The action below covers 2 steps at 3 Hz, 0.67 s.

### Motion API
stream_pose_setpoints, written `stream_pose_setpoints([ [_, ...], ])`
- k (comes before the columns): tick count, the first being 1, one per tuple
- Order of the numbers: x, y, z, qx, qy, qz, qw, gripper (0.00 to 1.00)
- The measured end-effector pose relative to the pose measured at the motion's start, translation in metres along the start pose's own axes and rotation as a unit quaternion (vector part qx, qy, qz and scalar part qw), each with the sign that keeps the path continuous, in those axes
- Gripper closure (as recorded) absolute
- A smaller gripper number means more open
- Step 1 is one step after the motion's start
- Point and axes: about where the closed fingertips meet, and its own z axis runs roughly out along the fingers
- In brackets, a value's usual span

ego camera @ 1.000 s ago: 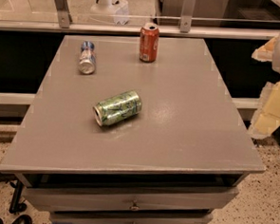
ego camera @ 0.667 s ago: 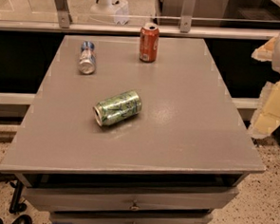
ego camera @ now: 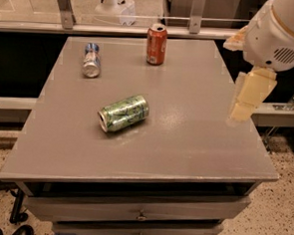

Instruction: Move redbull can near coke can

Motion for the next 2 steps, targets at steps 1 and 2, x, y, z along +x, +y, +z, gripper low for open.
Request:
stream_pose_setpoints([
  [1, -0.043, -0.020, 0.016, -0.002, -0.032, -0.058, 0.9978, 0.00],
  [2, -0.091, -0.035, 0.029, -0.002, -0.073, -0.104, 0.9919, 0.00],
])
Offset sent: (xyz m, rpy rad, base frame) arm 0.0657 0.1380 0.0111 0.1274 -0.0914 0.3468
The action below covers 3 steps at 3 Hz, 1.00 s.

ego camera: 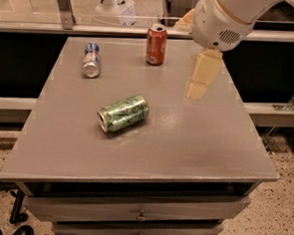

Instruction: Move redbull can near coke can

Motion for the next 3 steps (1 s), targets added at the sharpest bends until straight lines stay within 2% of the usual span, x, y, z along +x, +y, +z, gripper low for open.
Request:
stream_pose_setpoints([
  [1, 0.000, 0.000, 0.000, 0.000, 0.000, 0.000, 1.0000, 0.00],
  [2, -0.004, -0.006, -0.001, -0.007, -0.010, -0.023, 0.9997, 0.00],
  [3, -0.023, -0.029, 0.008, -0.005, -0.033, -0.084, 0.9959, 0.00],
])
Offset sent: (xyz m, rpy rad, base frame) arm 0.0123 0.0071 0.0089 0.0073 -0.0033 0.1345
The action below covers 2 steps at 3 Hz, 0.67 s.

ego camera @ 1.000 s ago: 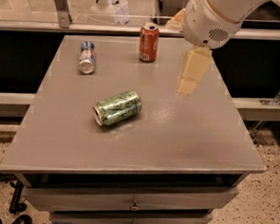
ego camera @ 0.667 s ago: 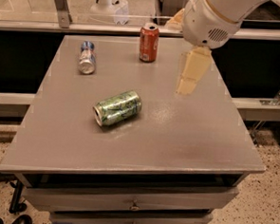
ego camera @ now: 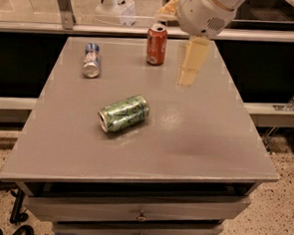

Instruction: Move redbull can near coke can

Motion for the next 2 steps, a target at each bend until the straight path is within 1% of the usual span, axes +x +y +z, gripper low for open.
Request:
stream_pose_setpoints([
  [1, -0.017, -0.030, 0.021, -0.008, -0.011, -0.081, 0.9966, 0.00],
  [2, -0.037, -0.054, 0.055, -0.022, -0.026, -0.159, 0.9867, 0.00],
])
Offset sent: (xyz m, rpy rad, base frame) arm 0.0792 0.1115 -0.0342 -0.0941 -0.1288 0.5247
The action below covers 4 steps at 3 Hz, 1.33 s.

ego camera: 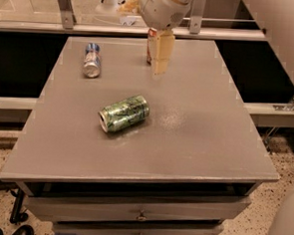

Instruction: Move redbull can near coke can

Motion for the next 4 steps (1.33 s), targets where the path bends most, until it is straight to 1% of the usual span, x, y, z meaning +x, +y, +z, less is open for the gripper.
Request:
stream_pose_setpoints([
  [1, -0.011, -0.024, 0.041, -0.016, -0.014, -0.088, 0.9959, 0.00],
  [2, -0.022, -0.048, 0.072, -0.022, -0.026, -0.167, 0.9853, 0.00],
  [3, -0.034, -0.063, 0.090, 0.002, -0.022, -0.242, 0.9701, 0.00],
  [4, -0.040, -0.078, 0.114, 0.040, 0.009, -0.302, 0.9526, 0.00],
])
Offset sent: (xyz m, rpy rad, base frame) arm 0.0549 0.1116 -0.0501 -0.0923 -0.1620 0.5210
